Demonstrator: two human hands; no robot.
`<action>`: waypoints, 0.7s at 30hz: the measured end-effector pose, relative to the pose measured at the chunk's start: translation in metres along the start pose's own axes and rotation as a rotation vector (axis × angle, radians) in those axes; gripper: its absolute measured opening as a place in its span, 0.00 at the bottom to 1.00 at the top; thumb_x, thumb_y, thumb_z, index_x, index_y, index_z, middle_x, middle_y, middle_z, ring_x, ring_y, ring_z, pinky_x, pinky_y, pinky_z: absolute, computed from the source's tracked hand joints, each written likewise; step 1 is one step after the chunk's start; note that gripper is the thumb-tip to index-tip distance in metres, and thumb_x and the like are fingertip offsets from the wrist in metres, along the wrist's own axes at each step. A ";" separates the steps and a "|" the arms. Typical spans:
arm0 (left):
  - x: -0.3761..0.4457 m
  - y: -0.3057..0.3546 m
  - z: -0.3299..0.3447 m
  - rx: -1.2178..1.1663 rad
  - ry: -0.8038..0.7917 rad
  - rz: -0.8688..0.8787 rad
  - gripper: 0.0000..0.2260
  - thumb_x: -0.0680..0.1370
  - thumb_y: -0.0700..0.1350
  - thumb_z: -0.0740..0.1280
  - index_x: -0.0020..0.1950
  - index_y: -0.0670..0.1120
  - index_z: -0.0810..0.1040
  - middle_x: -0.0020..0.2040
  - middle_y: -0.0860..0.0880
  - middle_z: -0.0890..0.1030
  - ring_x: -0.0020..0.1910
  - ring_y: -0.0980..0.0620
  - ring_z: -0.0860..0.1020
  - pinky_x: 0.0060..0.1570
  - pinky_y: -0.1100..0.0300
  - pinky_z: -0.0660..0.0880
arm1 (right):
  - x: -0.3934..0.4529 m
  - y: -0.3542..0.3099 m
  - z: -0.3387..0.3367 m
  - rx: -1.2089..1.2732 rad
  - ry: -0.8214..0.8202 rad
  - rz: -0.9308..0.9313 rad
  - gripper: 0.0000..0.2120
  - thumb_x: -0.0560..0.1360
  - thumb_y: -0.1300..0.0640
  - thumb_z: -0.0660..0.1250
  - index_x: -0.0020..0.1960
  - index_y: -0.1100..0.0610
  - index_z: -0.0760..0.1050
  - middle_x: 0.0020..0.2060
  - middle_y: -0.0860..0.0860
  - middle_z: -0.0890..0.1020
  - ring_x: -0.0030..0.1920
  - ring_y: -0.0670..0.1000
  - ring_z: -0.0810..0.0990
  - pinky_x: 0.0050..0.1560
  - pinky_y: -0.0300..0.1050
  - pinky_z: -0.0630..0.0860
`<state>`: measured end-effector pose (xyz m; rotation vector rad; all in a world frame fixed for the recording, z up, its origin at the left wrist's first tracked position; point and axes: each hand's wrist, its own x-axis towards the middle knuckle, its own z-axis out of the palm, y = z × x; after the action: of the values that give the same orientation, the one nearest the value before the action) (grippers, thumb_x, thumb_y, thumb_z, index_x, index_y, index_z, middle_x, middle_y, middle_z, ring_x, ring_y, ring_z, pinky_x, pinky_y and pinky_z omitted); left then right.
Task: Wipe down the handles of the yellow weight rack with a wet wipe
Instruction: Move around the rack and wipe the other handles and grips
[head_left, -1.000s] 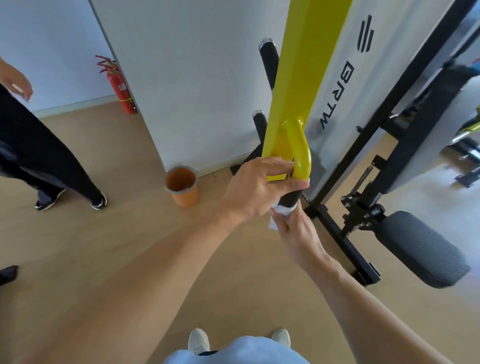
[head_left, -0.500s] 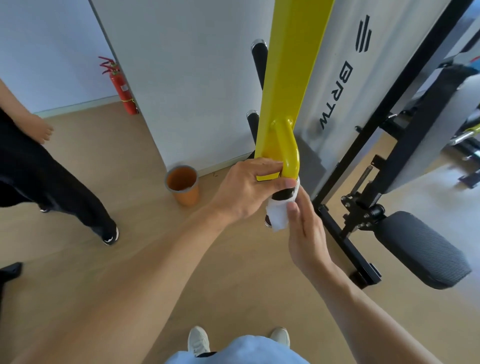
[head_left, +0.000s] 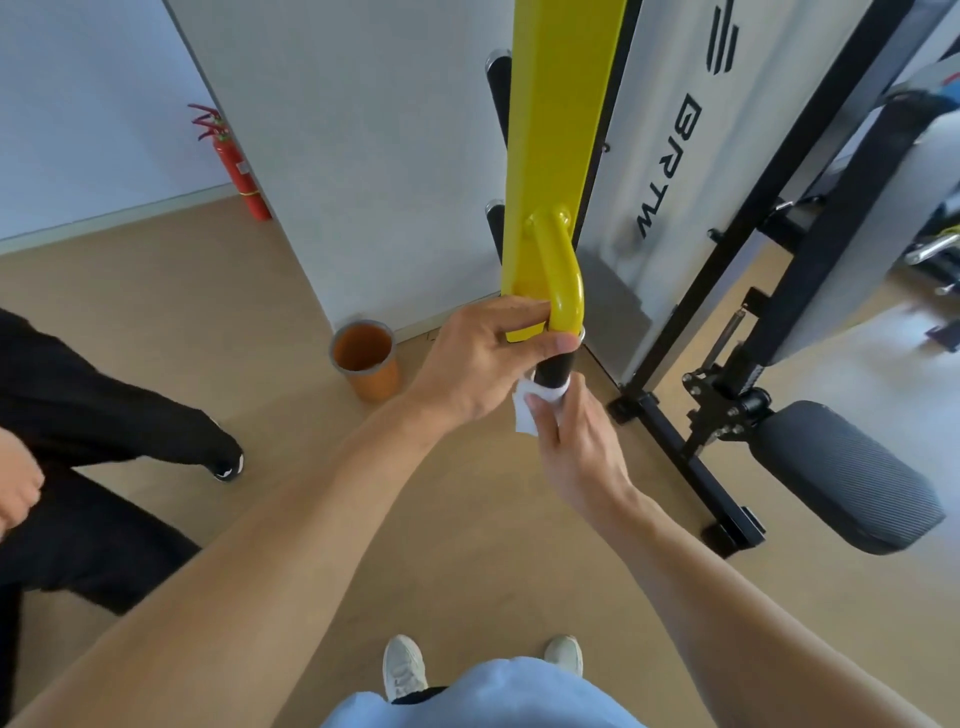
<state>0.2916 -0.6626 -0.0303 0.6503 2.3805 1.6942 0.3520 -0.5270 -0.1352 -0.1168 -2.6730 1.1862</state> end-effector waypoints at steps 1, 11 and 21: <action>0.000 0.000 0.000 0.007 -0.001 0.008 0.08 0.76 0.50 0.74 0.53 0.51 0.87 0.55 0.56 0.85 0.54 0.59 0.80 0.56 0.67 0.74 | -0.001 0.002 0.000 0.004 -0.018 0.017 0.06 0.82 0.49 0.60 0.52 0.50 0.64 0.41 0.46 0.75 0.43 0.51 0.76 0.42 0.45 0.68; 0.004 0.001 -0.002 0.044 -0.023 -0.009 0.10 0.75 0.50 0.74 0.55 0.51 0.87 0.56 0.59 0.83 0.55 0.63 0.79 0.52 0.76 0.72 | 0.007 0.002 -0.005 0.001 -0.062 -0.048 0.05 0.82 0.50 0.59 0.52 0.49 0.63 0.43 0.50 0.76 0.43 0.52 0.76 0.43 0.46 0.70; 0.007 -0.003 -0.005 0.035 -0.049 -0.019 0.11 0.74 0.49 0.74 0.56 0.51 0.87 0.62 0.55 0.83 0.60 0.58 0.79 0.61 0.66 0.75 | 0.014 -0.005 -0.011 0.157 -0.005 -0.113 0.06 0.81 0.49 0.57 0.58 0.45 0.63 0.44 0.52 0.78 0.42 0.56 0.79 0.41 0.52 0.77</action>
<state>0.2832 -0.6645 -0.0308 0.6651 2.3803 1.6134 0.3411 -0.5203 -0.1225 0.0619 -2.5417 1.3543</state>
